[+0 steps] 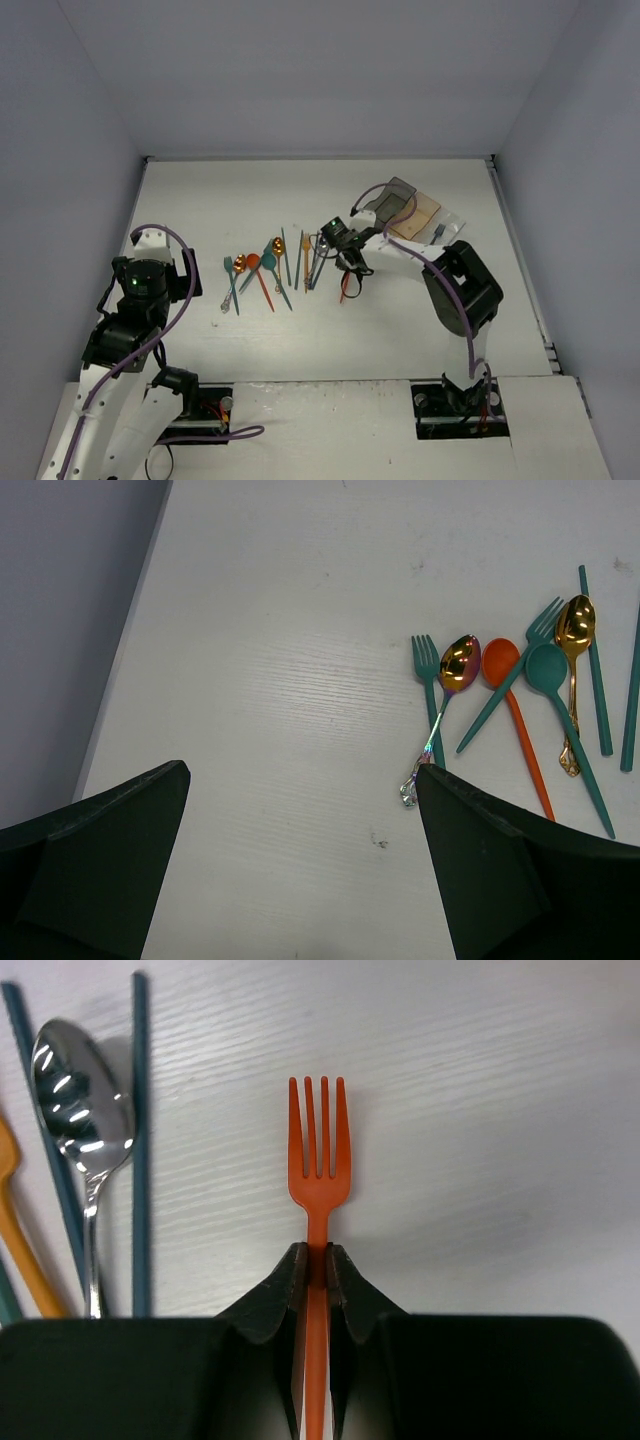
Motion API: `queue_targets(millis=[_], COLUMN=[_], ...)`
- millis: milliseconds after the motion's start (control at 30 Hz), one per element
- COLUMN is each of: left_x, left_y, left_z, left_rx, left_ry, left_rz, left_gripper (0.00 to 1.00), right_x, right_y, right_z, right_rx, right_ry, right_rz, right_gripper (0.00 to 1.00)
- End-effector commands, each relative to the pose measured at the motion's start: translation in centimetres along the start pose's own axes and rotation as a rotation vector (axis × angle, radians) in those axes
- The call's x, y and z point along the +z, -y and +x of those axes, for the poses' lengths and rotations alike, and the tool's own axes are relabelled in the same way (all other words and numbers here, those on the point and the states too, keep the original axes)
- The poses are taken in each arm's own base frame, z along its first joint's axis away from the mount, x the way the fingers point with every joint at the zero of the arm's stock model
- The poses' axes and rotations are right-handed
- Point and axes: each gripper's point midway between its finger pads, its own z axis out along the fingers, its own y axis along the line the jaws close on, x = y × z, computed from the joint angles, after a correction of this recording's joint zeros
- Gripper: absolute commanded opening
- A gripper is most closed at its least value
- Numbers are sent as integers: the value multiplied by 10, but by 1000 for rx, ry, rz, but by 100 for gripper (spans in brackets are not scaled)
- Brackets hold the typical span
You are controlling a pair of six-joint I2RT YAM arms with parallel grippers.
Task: Sort the eating utensils into containers
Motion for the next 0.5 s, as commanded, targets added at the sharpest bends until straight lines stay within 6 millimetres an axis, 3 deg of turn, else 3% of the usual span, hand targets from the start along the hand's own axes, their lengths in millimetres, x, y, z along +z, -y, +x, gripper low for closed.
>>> queue_targets(millis=[0,67,233,333,467], left_x=[2,2,3,2,3], left_y=[4,5,5,5,6], left_z=[-18,-18,-17,-17,-18], left_rx=[-38,-38,-36,-37,-36], left_ry=[56,56,55,56,54], left_rz=[5,8,9,9,12], left_gripper=[95,95,95,95,95], right_x=[-47,-57,-70,-64,-46], right_y=[37,60,109,154,184], right_z=[-74,-98,-135,-153,-155], right_rx=[65,85,153,217,271], right_ry=[123,138,145,135,71], right_rz=[3,21,41,89,94], right_gripper=[0,0,0,0,0])
